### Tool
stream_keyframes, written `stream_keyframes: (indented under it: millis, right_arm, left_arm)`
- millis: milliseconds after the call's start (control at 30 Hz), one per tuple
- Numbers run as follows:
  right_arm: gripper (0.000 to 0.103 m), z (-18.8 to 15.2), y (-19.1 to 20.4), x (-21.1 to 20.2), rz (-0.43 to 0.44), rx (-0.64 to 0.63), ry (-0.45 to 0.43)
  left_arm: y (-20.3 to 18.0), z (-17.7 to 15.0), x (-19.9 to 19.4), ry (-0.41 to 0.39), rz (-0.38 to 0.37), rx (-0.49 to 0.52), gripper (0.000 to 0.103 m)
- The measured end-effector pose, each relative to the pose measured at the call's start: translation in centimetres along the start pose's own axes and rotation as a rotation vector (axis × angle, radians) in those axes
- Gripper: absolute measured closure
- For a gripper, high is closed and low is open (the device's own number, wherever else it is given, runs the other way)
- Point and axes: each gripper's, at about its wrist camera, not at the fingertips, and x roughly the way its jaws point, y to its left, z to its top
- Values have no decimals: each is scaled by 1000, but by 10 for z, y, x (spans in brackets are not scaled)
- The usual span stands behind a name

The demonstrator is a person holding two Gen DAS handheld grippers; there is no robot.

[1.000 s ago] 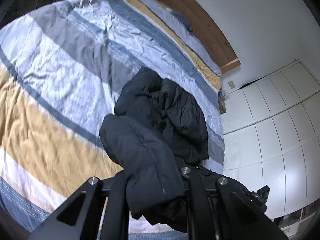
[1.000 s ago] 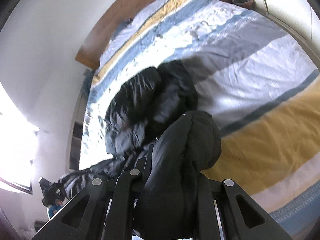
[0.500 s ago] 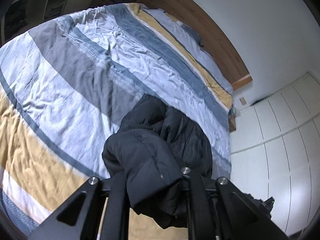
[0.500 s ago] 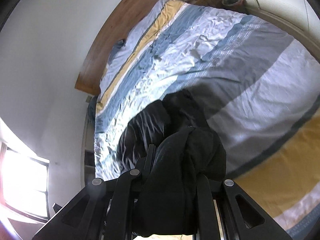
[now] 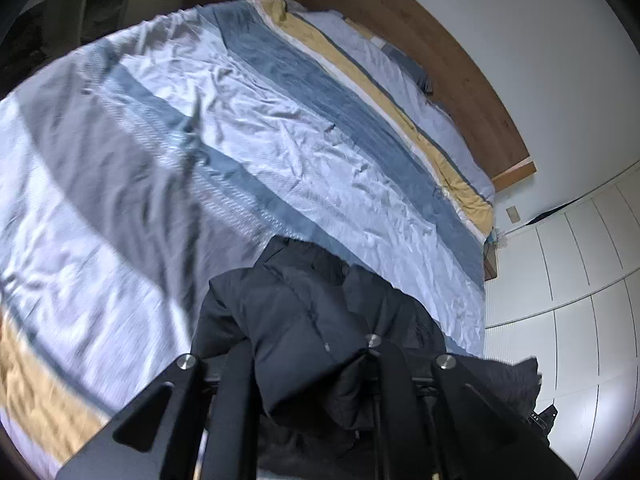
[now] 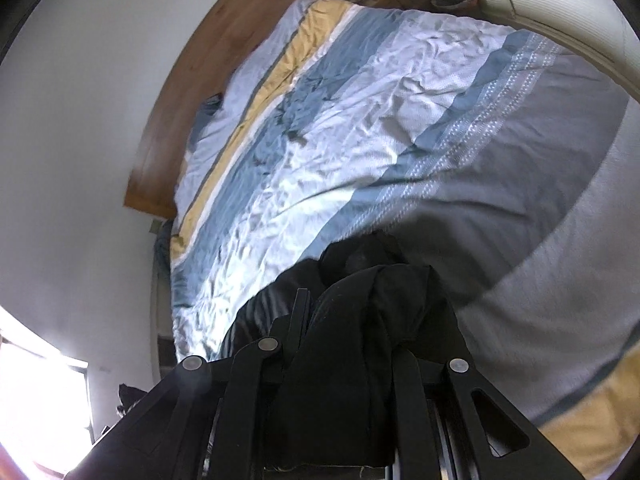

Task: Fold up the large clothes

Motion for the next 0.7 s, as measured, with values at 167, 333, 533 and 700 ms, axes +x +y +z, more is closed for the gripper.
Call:
stream_keyframes:
  millis: [167,333,533,700]
  right_arm:
    - [85,25,-1,56,-54,16,-14]
    - [83,36,-13,102,-110,51,-6]
    - [63,38,-22,143,-154,38,36]
    - [37,43,-19,148,-129,48,27]
  left_arm:
    - [2,34,80,43,5,0,88]
    - [17,48,153,104,9,-28,85]
    - [45,43,215,162,-19,-142,73]
    - [58,46,218,144,-121,-273,55]
